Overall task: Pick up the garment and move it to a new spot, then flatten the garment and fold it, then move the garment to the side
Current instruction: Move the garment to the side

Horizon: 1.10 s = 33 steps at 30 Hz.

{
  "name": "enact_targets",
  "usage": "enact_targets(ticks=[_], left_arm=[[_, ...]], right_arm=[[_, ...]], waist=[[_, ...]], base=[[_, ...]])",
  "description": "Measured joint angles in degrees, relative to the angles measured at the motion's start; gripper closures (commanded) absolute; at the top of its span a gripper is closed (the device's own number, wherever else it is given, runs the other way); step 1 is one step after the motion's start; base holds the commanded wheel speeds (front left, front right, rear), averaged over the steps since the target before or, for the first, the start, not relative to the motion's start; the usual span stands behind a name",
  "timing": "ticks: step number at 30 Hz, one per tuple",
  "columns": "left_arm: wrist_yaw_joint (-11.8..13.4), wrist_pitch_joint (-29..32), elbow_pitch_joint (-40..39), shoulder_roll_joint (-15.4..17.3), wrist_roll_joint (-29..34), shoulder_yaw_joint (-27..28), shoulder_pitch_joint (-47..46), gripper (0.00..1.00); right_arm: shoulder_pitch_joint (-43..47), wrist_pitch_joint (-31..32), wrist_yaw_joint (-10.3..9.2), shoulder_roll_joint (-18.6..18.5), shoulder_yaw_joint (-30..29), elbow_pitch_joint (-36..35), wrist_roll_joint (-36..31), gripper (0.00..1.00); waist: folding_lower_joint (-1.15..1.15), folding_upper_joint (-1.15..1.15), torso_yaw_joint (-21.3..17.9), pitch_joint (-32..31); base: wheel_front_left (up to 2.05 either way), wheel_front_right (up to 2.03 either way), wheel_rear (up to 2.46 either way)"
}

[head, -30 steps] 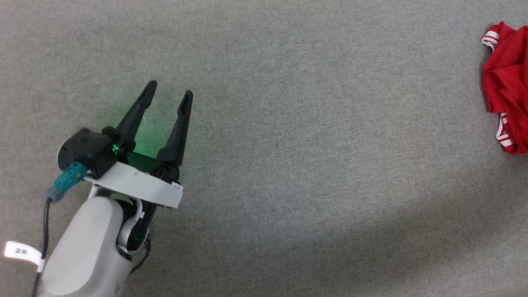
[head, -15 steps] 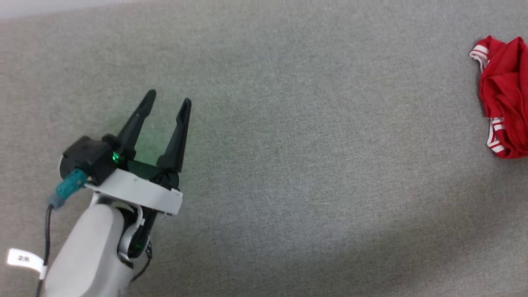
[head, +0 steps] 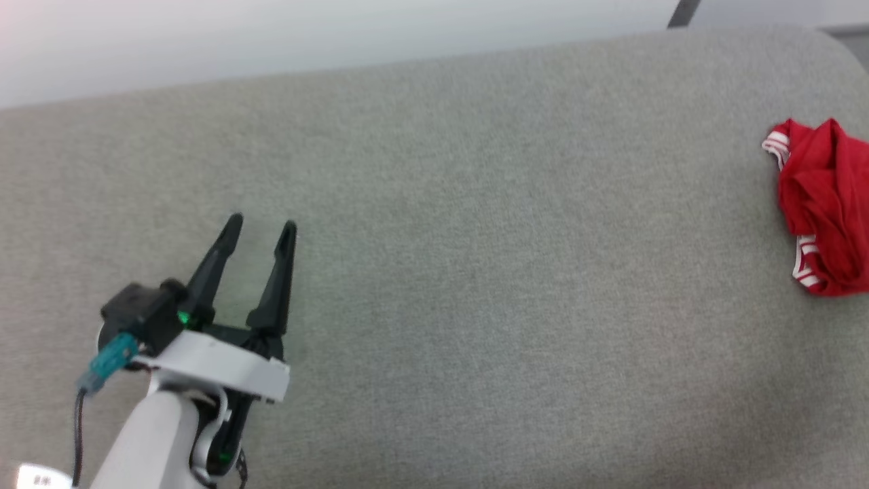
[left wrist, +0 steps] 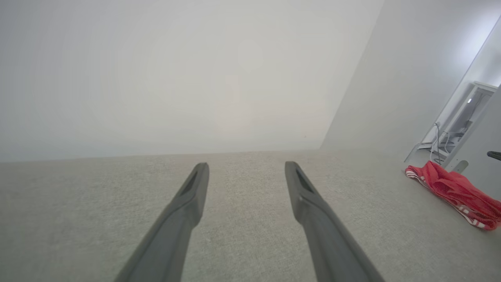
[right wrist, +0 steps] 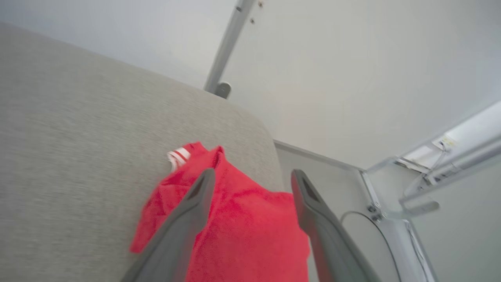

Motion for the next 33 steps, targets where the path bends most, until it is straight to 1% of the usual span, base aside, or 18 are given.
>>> enact_targets(ticks=[5,9,15,25,33], left_arm=[[0.1,0.0,-0.16,-0.32,0.07,2.21,4.12,0.0],[0.23,0.0,-0.27,-0.34,0.08,3.98,7.36,0.0],[0.26,0.0,-0.6,-0.64,0.16,6.02,11.9,0.0],[1.02,-0.01,-2.3,-1.09,1.19,10.05,18.35,0.0],[0.93,-0.01,-3.52,-2.22,2.21,13.76,22.37,0.0]], right_arm=[[6.17,-0.09,-0.01,2.45,-3.34,-6.34,1.92,0.0],[13.3,-0.09,-0.01,3.32,-6.05,-12.47,2.4,0.0],[23.28,-0.09,-0.01,5.83,-10.85,-21.0,2.34,0.0],[36.06,-0.09,-0.01,10.66,-17.34,-32.87,0.91,0.0],[44.81,-0.09,-0.01,14.97,-21.41,-41.09,-1.29,0.0]], waist=[[0.0,0.0,1.36,-3.53],[0.0,0.0,2.59,-6.34],[0.0,0.0,5.22,-10.1],[0.0,0.0,10.58,-14.52],[0.0,0.0,12.94,-17.22]], base=[[0.0,0.0,0.0],[0.0,0.0,0.0],[0.0,0.0,0.0],[0.0,0.0,0.0],[0.0,0.0,0.0]])
